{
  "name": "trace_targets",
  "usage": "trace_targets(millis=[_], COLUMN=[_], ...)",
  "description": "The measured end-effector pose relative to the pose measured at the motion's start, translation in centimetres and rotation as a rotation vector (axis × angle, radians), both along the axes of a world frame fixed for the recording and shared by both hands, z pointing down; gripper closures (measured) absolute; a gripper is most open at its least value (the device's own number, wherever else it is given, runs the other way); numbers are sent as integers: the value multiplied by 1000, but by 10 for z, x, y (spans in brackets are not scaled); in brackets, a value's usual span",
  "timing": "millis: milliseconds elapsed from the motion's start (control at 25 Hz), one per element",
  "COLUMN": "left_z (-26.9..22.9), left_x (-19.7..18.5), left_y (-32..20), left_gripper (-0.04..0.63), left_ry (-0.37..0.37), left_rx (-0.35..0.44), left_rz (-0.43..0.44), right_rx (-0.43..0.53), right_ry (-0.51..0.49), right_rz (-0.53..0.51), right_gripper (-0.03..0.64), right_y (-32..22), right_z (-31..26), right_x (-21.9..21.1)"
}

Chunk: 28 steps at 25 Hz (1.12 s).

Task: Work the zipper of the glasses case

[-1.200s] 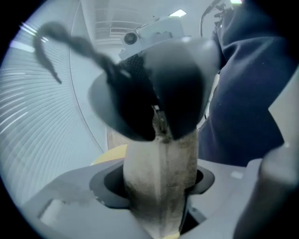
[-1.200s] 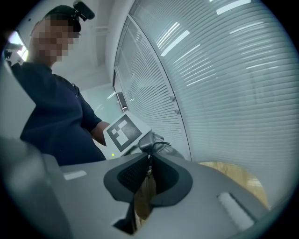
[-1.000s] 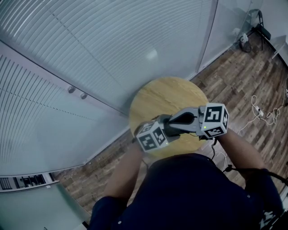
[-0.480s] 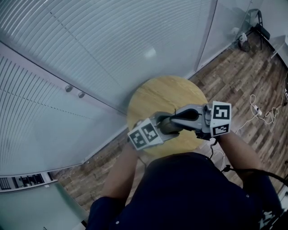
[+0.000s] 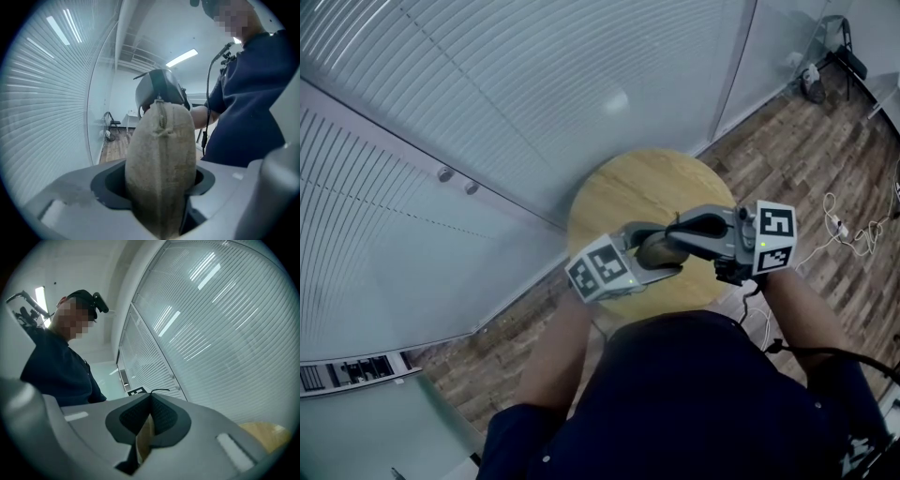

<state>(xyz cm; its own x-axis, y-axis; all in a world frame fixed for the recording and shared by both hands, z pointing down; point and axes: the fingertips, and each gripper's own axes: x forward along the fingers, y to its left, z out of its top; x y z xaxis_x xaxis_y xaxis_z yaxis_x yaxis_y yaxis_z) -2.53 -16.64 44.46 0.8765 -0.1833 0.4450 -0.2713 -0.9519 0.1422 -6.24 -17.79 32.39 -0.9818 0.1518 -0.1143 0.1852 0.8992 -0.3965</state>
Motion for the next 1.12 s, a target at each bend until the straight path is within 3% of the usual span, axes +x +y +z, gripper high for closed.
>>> trace_targets(millis=[600,1120], left_z=[-33,-66], left_x=[-20,-29], left_y=[-18,-28], left_gripper=[296,296], left_ry=[284,472], left_rx=[-76,-108], left_rz=[-90,-122], right_rx=[-111,-83], right_ry=[-140,-175], right_rz=[121,159], right_gripper=[609,609], right_y=[-32,-36], right_z=[-1,-2], right_x=[20,24])
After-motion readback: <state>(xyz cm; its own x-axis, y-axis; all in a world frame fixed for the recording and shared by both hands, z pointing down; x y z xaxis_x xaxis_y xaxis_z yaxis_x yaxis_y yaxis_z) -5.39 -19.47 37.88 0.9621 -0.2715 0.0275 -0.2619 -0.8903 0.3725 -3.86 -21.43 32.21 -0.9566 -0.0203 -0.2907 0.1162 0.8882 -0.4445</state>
